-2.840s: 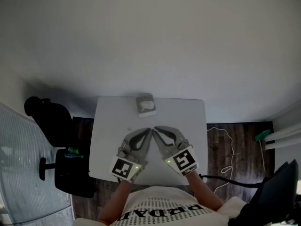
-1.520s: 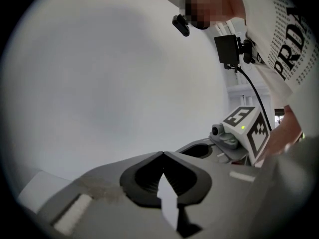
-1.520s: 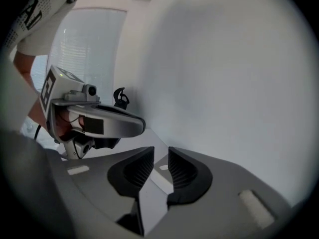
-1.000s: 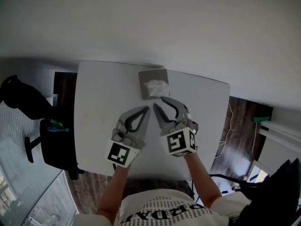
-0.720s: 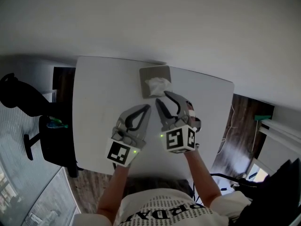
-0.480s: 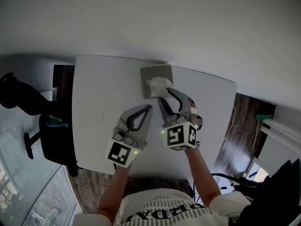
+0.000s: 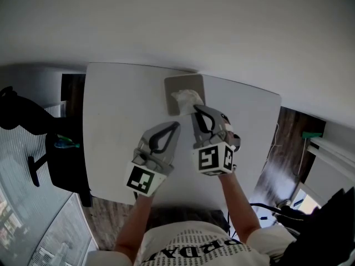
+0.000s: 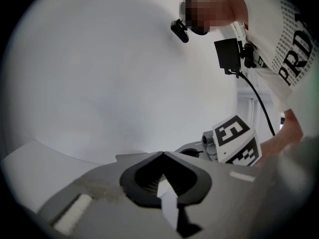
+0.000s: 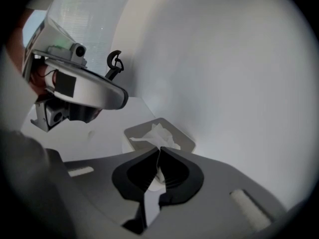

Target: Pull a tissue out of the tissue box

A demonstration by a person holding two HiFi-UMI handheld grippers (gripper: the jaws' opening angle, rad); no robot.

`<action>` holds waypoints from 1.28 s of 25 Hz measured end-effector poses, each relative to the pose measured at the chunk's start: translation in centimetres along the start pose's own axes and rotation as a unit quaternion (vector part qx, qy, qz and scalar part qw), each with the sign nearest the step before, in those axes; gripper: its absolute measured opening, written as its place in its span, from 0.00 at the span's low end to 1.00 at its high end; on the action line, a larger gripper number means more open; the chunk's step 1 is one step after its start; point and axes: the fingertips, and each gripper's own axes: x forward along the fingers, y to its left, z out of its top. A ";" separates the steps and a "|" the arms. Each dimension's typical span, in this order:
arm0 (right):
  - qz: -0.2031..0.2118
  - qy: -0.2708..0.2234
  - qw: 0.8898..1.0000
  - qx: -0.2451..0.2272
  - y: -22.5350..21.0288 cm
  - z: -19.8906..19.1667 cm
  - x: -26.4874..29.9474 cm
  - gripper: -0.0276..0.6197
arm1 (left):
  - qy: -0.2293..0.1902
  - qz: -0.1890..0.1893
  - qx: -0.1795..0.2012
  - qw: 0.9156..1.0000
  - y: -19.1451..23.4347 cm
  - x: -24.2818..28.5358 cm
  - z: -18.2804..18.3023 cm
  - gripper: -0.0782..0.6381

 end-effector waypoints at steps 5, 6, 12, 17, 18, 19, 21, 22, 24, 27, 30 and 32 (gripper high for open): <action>0.002 0.002 1.000 0.004 0.2 -0.3 0.1 0.05 | -0.001 -0.004 -0.002 1.000 -0.2 0.2 -0.2 0.10; 0.002 0.003 1.000 0.003 0.2 -0.3 0.1 0.05 | -0.001 -0.004 -0.002 1.000 -0.2 0.2 -0.2 0.10; 0.000 0.002 1.000 0.000 0.0 0.3 -0.5 0.05 | -0.003 -0.003 0.004 1.000 -0.3 -0.1 0.4 0.10; 0.002 -0.001 1.000 -0.003 0.1 1.0 -1.6 0.05 | -0.010 -0.004 0.009 1.000 -1.0 -0.6 1.7 0.10; 0.003 -0.001 1.000 -0.003 0.3 1.2 -2.0 0.05 | -0.011 -0.005 0.011 1.000 -1.2 -0.7 2.0 0.10; 0.004 -0.002 1.000 -0.002 0.4 1.5 -2.4 0.05 | -0.014 -0.005 0.011 1.000 -1.5 -0.9 2.4 0.10; 0.004 -0.005 1.000 -0.002 0.5 2.3 -3.3 0.05 | -0.021 -0.006 0.014 1.000 -2.1 -1.4 3.4 0.10; 0.003 -0.008 1.000 -0.003 0.5 2.6 -3.8 0.05 | -0.025 -0.007 0.018 0.999 -2.4 -1.6 3.9 0.10; 0.003 -0.013 1.000 -0.001 0.6 3.2 -4.9 0.05 | -0.035 -0.008 0.027 0.999 -3.2 -2.1 5.0 0.10; 0.006 -0.019 1.000 0.005 1.1 4.2 -6.7 0.05 | -0.043 -0.010 0.035 0.998 -4.7 -3.4 6.4 0.10; 0.006 -0.030 0.999 0.010 1.6 5.4 -8.9 0.05 | -0.047 -0.013 0.036 0.998 -6.2 -5.0 7.5 0.10; 0.005 -0.041 0.999 0.017 1.9 6.5 -10.7 0.05 | -0.049 -0.013 0.030 0.998 -7.3 -6.3 8.3 0.10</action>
